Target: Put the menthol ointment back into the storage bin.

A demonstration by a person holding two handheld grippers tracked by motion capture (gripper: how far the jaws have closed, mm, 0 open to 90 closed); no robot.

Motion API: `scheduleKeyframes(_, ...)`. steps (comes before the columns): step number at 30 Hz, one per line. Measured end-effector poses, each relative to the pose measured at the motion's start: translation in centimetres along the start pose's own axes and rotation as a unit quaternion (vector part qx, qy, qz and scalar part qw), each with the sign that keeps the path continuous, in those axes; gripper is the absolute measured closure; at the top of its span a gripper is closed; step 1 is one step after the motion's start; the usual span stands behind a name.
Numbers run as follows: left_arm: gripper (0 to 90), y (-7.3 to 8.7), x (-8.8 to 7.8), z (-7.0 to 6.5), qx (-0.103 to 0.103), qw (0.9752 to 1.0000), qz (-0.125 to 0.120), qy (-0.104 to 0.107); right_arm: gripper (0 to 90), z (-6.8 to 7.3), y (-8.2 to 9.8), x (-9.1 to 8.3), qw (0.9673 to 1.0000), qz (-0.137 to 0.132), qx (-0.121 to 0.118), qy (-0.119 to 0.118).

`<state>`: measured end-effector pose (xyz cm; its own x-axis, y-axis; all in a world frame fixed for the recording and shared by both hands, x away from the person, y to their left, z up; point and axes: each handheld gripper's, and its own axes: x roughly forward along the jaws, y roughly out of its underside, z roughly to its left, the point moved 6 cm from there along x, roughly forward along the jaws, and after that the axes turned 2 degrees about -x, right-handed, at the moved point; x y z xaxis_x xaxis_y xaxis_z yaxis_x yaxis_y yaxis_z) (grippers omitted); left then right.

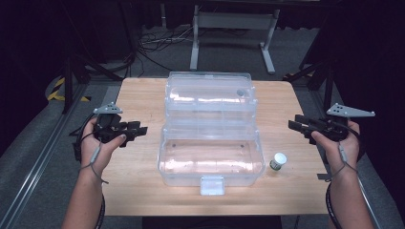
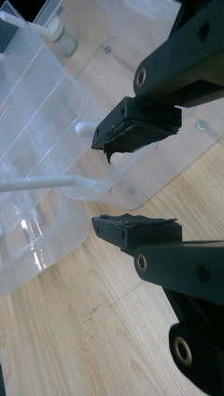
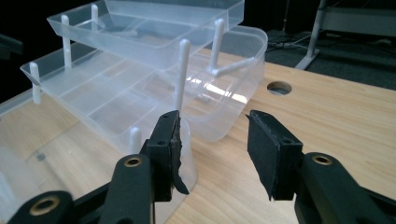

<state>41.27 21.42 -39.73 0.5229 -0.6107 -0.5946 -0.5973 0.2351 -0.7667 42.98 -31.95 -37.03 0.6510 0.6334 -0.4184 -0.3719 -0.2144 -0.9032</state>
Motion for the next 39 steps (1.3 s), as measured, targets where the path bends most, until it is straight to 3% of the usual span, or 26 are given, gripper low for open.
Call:
scheduleKeyframes(7, 56.9, 0.0, 0.1, -0.1, 0.002, 1.0, 0.002, 0.004, 55.3, 0.3, 0.6, -0.4, 0.9996, 0.026, -0.012, 0.001)
scheduleKeyframes(14, 56.9, 0.0, 0.4, -0.4, 0.008, 0.9999, 0.01, 0.007, 52.4, 1.2, 1.6, -0.4, 0.9958, 0.084, -0.033, -0.014)
scheduleKeyframes(22, 56.5, 0.1, 0.7, -0.5, 0.014, 0.9997, 0.019, 0.007, 49.4, 2.0, 2.6, 0.5, 0.9871, 0.146, -0.061, -0.021)
scheduleKeyframes(30, 56.5, 0.2, 0.9, -0.7, 0.012, 0.9995, 0.025, 0.01, 48.1, 2.2, 3.3, 1.1, 0.981, 0.18, -0.068, -0.023)
scheduleKeyframes(32, 56.0, 0.2, 0.9, -0.7, 0.014, 0.9995, 0.028, 0.01, 47.6, 2.1, 3.8, 1.3, 0.9776, 0.198, -0.07, -0.019)
scheduleKeyframes(39, 55.0, 0.2, 1.0, -0.6, 0.015, 0.9994, 0.03, 0.01, 46.1, 1.9, 4.6, 1.9, 0.9709, 0.227, -0.074, -0.017)
